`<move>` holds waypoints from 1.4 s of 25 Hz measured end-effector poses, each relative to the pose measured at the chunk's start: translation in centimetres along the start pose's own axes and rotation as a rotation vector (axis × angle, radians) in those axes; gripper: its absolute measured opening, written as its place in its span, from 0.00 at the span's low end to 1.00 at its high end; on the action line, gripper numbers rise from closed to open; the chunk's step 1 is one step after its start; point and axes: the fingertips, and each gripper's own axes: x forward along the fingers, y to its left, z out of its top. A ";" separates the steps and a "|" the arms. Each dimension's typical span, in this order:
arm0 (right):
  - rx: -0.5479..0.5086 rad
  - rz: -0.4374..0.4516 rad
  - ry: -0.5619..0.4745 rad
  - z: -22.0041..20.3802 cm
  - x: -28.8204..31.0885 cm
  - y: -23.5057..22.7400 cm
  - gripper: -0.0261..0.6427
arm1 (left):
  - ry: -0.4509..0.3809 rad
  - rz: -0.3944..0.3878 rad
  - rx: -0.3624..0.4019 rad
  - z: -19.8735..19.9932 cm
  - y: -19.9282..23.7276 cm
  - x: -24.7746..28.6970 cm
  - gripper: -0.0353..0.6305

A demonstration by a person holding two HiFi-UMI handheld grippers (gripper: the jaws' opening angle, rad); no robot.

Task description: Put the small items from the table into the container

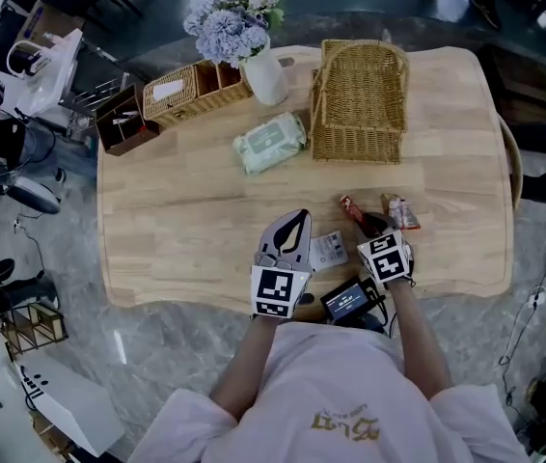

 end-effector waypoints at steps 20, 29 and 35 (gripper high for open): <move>0.047 -0.030 -0.288 7.3 -9.0 1.7 0.21 | -0.086 0.029 0.045 3.6 0.4 -2.4 0.04; 0.048 -0.060 -0.367 9.7 -12.1 1.2 0.21 | -0.147 0.029 0.086 6.6 0.0 -3.3 0.04; 0.016 -0.081 -0.416 12.1 -13.6 0.8 0.21 | -0.183 0.027 0.111 8.6 0.5 -3.0 0.04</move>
